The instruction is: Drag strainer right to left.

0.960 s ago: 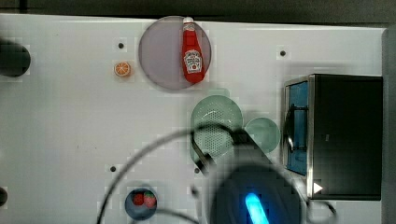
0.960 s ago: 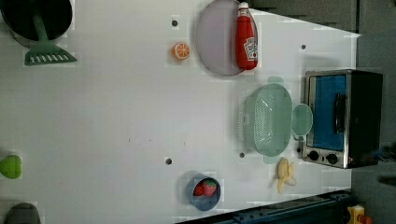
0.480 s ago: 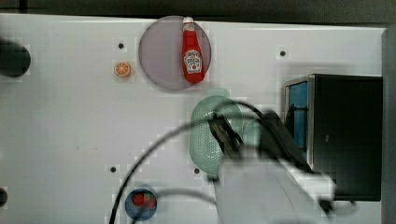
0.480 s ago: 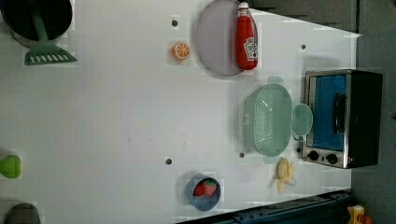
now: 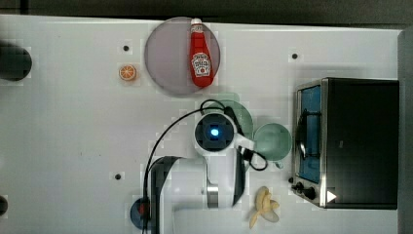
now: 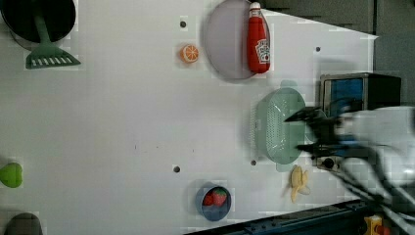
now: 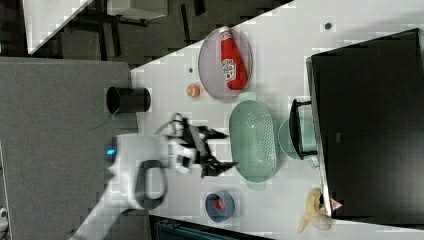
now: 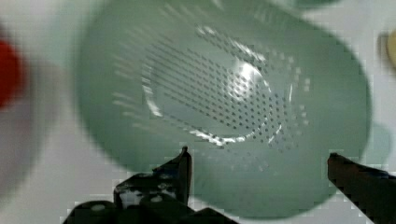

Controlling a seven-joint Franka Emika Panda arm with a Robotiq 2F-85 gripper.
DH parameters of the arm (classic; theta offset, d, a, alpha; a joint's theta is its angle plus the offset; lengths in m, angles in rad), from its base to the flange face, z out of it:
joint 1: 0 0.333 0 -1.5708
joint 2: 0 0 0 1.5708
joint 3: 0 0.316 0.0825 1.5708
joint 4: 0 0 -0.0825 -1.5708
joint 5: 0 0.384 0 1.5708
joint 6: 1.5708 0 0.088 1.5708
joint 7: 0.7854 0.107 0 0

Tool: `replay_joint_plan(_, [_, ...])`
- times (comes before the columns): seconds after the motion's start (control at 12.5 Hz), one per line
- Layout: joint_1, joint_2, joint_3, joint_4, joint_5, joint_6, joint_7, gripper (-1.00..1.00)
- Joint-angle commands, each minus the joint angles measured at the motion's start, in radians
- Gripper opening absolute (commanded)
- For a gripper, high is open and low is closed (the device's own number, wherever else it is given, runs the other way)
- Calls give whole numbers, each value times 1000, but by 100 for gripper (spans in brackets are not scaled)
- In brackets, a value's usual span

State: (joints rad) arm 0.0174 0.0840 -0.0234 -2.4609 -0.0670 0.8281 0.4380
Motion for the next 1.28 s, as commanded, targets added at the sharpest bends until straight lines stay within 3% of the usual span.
replay_joint_plan(0.08, [0, 32, -19, 5, 18, 144, 180, 100])
replay_joint_plan(0.56, [12, 252, 12, 5, 19, 402, 317, 100])
replay_joint_plan(0.88, [23, 287, 41, 6, 20, 416, 318, 100])
replay_joint_plan(1.28, [77, 292, 60, 10, 49, 407, 320, 100])
